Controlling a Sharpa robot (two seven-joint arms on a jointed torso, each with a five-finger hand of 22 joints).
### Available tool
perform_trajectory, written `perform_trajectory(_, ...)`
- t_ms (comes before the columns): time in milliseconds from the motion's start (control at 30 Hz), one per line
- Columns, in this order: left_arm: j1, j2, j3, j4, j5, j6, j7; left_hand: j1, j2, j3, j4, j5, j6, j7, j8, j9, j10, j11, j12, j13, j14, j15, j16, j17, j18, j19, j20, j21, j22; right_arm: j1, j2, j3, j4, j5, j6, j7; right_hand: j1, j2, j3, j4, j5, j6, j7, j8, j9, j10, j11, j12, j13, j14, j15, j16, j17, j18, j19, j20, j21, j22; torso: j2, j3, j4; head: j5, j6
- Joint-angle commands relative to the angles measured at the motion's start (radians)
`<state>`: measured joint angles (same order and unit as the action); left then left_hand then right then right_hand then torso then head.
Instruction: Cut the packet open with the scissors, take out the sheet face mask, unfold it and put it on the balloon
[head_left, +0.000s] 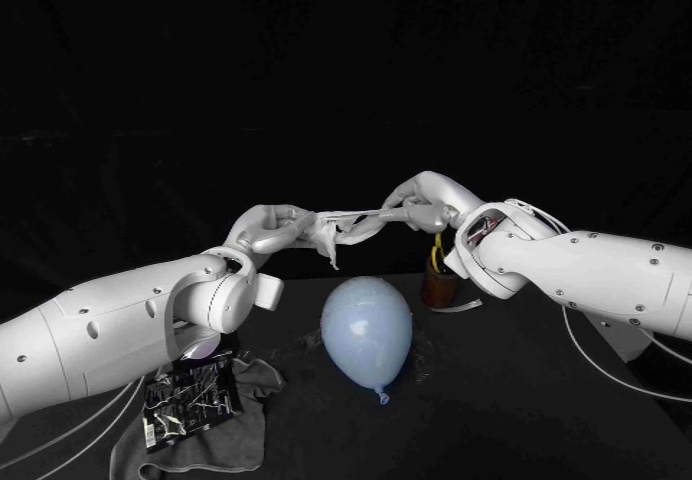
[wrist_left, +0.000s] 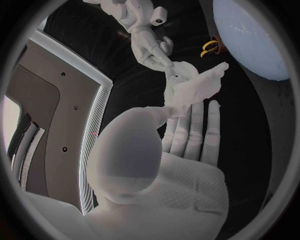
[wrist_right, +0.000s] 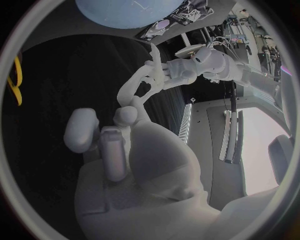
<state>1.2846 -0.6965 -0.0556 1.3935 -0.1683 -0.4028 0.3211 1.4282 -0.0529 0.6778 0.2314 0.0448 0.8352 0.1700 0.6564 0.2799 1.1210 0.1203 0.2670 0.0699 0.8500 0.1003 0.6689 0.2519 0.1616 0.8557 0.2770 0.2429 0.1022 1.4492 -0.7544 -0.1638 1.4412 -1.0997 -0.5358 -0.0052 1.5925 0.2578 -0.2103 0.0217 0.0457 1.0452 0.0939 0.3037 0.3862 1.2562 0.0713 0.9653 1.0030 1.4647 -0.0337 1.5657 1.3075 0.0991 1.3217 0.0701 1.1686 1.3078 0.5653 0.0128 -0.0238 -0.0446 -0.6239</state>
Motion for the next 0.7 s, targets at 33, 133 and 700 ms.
perform_trajectory(33, 0.002, 0.003, 0.002, -0.002, 0.002, 0.023, -0.002, -0.009, 0.003, 0.016, -0.012, 0.003, -0.003, -0.003, 0.008, 0.182, 0.011, 0.001, -0.007, 0.001, -0.015, 0.0, 0.013, 0.009, 0.012, -0.01, 0.001, -0.001, 0.003, 0.012, 0.003, 0.001, -0.009, -0.186, 0.107, -0.046, 0.007, 0.014, 0.05, -0.056, 0.003, 0.004, -0.007, 0.004, 0.005, 0.067, -0.061, 0.005, 0.0, 0.106, -0.008, 0.005, 0.263, -0.011, 0.01, 0.001, 0.004, 0.146, 0.0, 0.0, 0.0, 0.0, 0.001)
perform_trajectory(133, 0.002, 0.003, 0.002, -0.006, 0.002, 0.019, -0.003, -0.013, 0.003, 0.019, -0.012, 0.003, -0.003, -0.003, 0.006, 0.199, 0.036, -0.001, -0.016, 0.002, -0.054, 0.002, 0.042, 0.03, 0.011, -0.023, 0.004, 0.002, 0.006, 0.026, 0.006, 0.001, -0.018, -0.268, 0.152, -0.068, 0.0, 0.012, 0.051, -0.056, 0.003, 0.006, -0.008, 0.008, 0.007, 0.072, -0.062, 0.009, 0.004, 0.106, -0.008, 0.005, 0.263, -0.013, 0.014, 0.002, 0.013, 0.148, 0.0, -0.0002, -0.0004, 0.001, 0.001)
perform_trajectory(700, 0.002, 0.011, 0.002, 0.019, 0.068, 0.111, -0.025, -0.024, 0.009, 0.043, -0.008, 0.003, -0.012, 0.004, 0.004, 0.276, 0.074, 0.005, -0.067, 0.005, -0.212, 0.022, 0.116, 0.078, -0.01, -0.097, 0.01, -0.007, 0.007, 0.053, 0.078, 0.0, -0.08, -0.248, 0.123, -0.097, -0.126, -0.071, -0.049, 0.042, 0.002, -0.089, 0.036, -0.051, -0.027, -0.1, -0.024, -0.293, -0.237, -0.001, 0.023, -0.064, 0.045, 0.026, -0.127, 0.021, -0.22, 0.078, 0.001, -0.0001, -0.0004, -0.006, 0.0)
